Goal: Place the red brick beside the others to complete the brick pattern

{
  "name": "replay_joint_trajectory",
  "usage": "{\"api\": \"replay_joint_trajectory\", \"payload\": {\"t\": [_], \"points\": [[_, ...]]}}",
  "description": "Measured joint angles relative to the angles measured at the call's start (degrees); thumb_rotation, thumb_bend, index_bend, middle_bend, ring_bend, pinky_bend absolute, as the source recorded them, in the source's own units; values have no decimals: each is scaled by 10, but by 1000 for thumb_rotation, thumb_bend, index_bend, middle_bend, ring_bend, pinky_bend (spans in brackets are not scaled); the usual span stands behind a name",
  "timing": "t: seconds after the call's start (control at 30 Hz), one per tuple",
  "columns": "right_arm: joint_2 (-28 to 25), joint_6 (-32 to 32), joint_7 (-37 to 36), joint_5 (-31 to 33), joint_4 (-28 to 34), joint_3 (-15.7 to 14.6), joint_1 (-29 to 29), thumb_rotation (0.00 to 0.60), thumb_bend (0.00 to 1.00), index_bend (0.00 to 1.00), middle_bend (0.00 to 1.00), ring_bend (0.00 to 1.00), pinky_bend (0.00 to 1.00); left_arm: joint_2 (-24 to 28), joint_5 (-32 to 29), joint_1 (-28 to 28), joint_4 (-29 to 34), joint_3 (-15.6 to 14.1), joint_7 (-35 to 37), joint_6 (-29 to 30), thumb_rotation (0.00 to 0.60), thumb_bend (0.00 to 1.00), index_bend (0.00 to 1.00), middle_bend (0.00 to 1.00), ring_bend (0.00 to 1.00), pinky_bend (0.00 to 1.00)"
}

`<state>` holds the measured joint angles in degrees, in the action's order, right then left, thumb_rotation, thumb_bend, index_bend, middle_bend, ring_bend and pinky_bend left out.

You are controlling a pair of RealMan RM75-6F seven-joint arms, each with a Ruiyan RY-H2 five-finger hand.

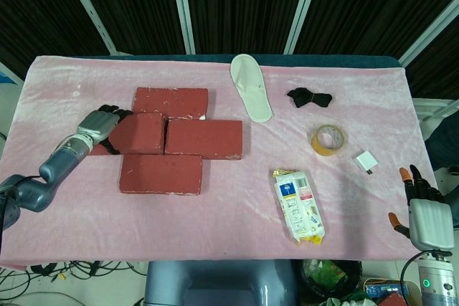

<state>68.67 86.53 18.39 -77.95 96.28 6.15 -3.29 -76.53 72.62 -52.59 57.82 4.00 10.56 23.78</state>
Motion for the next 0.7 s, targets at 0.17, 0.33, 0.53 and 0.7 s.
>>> {"api": "replay_joint_trajectory", "payload": {"t": [0.17,0.33,0.53,0.7], "points": [[0,0,1,0,0,0,0,600,151,77,9,149,242,7,-11,-2,5,-2,-9,-13,600,49,28,112,0,0],[0,0,2,2,1,1,0,600,151,77,9,149,242,9,-22,-4,10,-1,-18,-17,600,49,11,91,0,0],[0,-1,3,4,2,1,0,600,151,77,9,149,242,6,-28,-4,13,0,-30,-11,600,49,11,91,0,0],[-1,-2,3,6,2,2,0,600,151,76,9,149,242,6,-31,-3,18,0,-36,-8,600,37,11,91,0,0]]}}
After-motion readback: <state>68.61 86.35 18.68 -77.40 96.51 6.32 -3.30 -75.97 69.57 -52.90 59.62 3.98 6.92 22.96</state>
